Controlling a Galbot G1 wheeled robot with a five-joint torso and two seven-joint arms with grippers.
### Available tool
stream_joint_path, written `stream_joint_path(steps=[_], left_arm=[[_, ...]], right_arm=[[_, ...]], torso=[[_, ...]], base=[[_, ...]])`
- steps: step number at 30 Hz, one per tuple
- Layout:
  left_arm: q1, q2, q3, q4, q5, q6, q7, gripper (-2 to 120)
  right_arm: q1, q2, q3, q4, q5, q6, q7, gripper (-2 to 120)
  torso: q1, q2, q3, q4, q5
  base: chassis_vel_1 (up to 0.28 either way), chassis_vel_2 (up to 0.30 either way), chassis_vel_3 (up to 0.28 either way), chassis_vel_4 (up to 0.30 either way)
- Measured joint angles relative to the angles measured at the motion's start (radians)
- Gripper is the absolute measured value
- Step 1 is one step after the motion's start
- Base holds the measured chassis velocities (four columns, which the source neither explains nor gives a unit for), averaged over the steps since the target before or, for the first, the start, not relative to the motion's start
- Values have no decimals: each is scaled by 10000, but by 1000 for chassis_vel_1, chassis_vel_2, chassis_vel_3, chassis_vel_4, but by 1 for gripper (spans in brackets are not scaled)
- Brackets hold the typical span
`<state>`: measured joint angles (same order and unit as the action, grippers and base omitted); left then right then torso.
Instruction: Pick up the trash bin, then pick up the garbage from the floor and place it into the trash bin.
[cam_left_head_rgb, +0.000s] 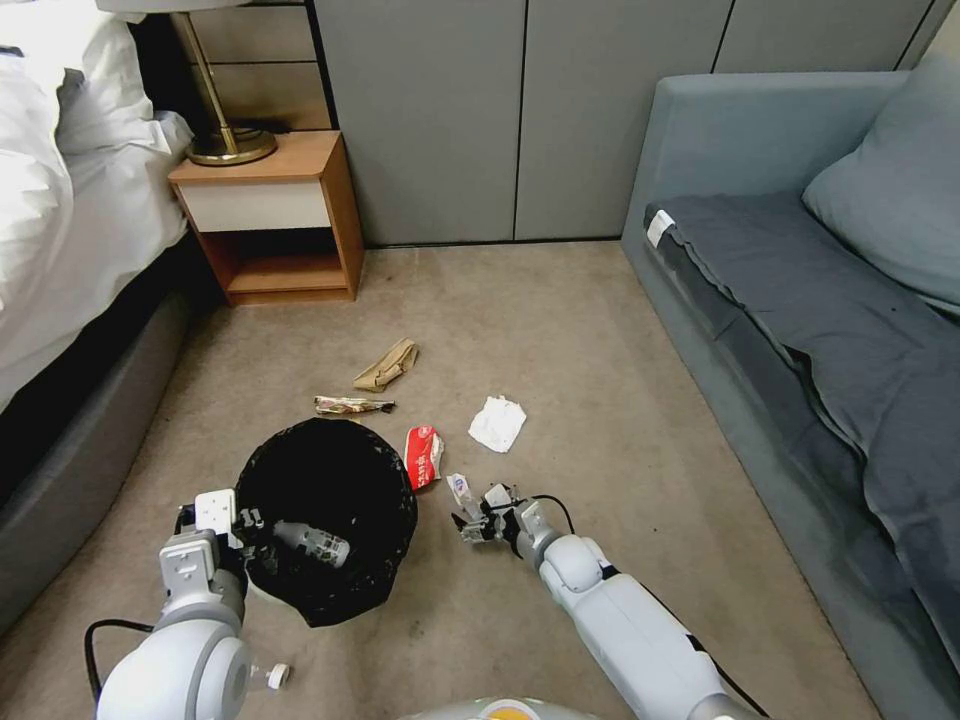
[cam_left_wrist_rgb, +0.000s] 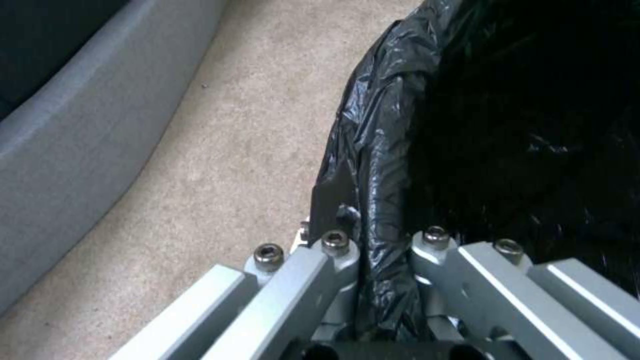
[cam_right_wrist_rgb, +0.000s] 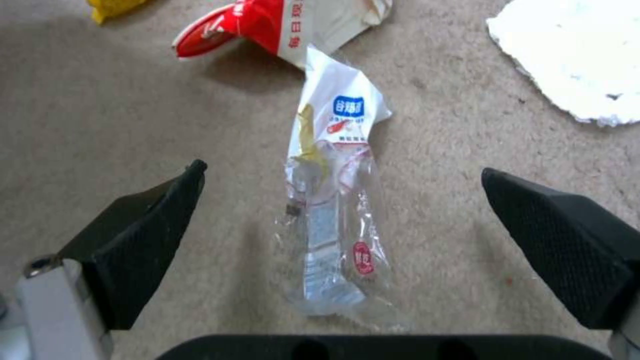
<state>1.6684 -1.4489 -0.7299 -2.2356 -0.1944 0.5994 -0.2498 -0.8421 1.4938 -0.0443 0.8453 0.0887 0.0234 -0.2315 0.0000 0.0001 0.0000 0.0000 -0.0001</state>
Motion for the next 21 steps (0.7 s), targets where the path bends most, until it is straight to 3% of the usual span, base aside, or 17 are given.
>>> stream_joint_path(steps=[4, 11, 14, 19, 21], left_arm=[[44, -31, 5, -27, 45, -10, 0, 1], [91, -62, 18, -32, 89, -31, 0, 1], [101, -66, 25, -38, 93, -36, 0, 1], [105, -65, 42, -39, 98, -40, 1, 1], [115, -58, 50, -47, 102, -41, 1, 1]], right_arm=[[48, 133, 72, -307, -100, 90, 0, 95], [139, 293, 201, -654, -272, 264, -8, 72], [162, 349, 306, -814, -355, 348, -20, 56], [169, 376, 375, -924, -400, 424, -28, 44], [169, 355, 404, -961, -411, 461, -29, 32]], torso=[[1, 0, 0, 1, 0], [0, 0, -1, 0, 0], [0, 0, -1, 0, 1], [0, 0, -1, 0, 1], [0, -1, -1, 0, 0]], base=[[0, 0, 0, 0], [0, 0, 0, 0], [0, 0, 0, 0], [0, 0, 0, 0], [0, 0, 0, 0]])
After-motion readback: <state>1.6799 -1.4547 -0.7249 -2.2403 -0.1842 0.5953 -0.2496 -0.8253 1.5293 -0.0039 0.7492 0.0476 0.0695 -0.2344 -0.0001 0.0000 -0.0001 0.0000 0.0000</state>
